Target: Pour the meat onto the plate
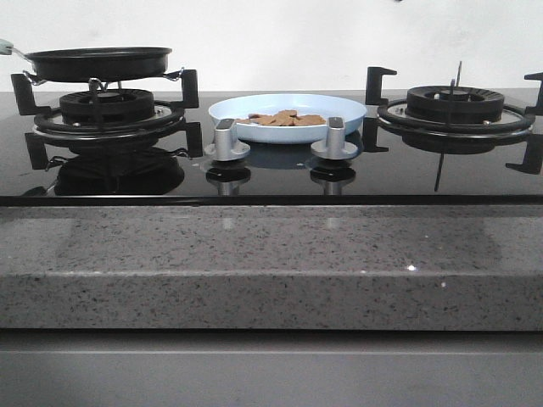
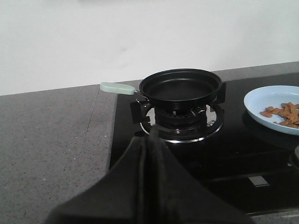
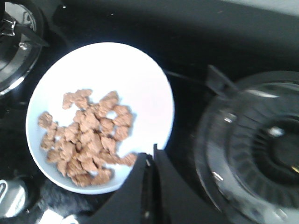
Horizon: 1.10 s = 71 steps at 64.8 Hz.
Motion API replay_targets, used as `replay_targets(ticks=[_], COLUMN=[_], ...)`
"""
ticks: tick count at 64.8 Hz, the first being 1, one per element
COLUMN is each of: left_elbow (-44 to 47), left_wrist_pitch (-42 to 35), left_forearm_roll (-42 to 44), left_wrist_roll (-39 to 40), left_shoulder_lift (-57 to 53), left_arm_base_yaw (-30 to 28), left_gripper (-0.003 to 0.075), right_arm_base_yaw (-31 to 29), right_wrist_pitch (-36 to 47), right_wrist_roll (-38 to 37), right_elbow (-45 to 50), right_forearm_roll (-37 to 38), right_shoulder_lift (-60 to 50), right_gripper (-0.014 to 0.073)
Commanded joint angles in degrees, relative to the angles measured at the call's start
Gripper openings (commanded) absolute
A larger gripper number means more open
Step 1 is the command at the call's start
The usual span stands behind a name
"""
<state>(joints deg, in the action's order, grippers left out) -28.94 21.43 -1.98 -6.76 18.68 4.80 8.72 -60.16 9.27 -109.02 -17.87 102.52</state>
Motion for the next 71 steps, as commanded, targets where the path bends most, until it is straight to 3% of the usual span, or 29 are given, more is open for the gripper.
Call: replay_targets(ticks=[1,21,36,52,71], left_elbow=[-1.51,-1.51,-1.51,-1.51,-1.51], left_wrist_pitch=[-4.82,-4.82,-4.82,-4.72,-4.72], left_forearm_roll=[-0.52,-0.52,-0.52,-0.52,-0.52], left_wrist_roll=[0.52,0.52,0.52,0.52,0.52], left_shoulder_lift=[0.44,0.44,0.44,0.44,0.44], left_arm_base_yaw=[0.45,0.45,0.45,0.45,0.45], left_gripper=[-0.0020,-0.0020,-0.0020,-0.0020,-0.0020], right_arm_base_yaw=[-0.11,-0.11,-0.11,-0.11,-0.11], right_wrist_pitch=[7.51,31.40,42.43,46.34,47.55], right_wrist_roll=[0.40,2.31,2.31,2.31,2.31], right_elbow=[6.40,46.73,67.08,80.95,85.69], right_forearm_roll=[1.32,4.51,5.89,4.18,2.95], right_shoulder_lift=[-9.39,-36.65,-53.19,-69.93,-78.87], right_gripper=[-0.0071,-0.0071,-0.0071,-0.0071,-0.0071])
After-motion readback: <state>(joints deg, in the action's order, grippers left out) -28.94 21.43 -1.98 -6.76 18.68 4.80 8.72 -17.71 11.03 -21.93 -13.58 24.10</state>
